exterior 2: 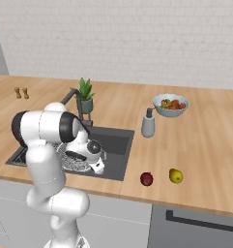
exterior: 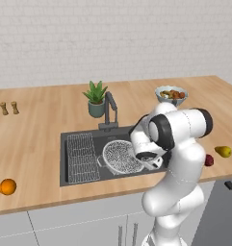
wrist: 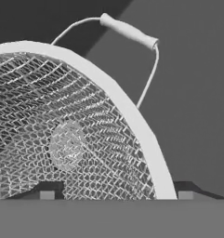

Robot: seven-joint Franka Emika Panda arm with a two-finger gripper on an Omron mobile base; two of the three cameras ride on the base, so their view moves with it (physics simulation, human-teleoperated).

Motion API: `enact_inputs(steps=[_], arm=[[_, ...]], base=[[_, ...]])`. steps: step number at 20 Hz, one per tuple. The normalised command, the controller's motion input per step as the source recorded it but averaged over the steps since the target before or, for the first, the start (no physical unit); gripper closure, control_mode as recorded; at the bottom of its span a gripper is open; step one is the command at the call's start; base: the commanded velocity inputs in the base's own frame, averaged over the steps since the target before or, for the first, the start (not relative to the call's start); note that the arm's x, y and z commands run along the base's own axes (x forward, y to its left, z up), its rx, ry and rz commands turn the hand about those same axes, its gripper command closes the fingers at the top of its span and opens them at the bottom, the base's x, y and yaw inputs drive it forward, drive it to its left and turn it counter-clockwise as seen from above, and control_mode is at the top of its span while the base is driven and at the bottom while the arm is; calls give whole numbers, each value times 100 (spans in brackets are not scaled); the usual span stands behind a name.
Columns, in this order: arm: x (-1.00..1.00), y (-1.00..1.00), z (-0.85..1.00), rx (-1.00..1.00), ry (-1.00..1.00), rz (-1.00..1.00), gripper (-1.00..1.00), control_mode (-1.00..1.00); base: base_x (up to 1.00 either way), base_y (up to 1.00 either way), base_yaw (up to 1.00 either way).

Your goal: Put the colander in the sink, put the pear, pear, orange in the colander, and turn on the sink faucet and pour water over the colander.

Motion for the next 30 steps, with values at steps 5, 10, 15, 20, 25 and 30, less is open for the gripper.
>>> enact_inputs(steps=[5,10,15,20,25,30], arm=[[-30,-18,61,8,-15,0,-100,-100],[-45,-22,55,8,-16,0,-100,-100],[-47,-22,85,5,-1,2,-100,-100],[-39,0,100,0,1,16,-100,-100],[-56,0,100,-1,6,19,-100,-100],[-93,0,84,0,3,15,-100,-100]], base=[[0,0,0],[0,0,0],[0,0,0],[0,0,0],[0,0,0],[0,0,0]])
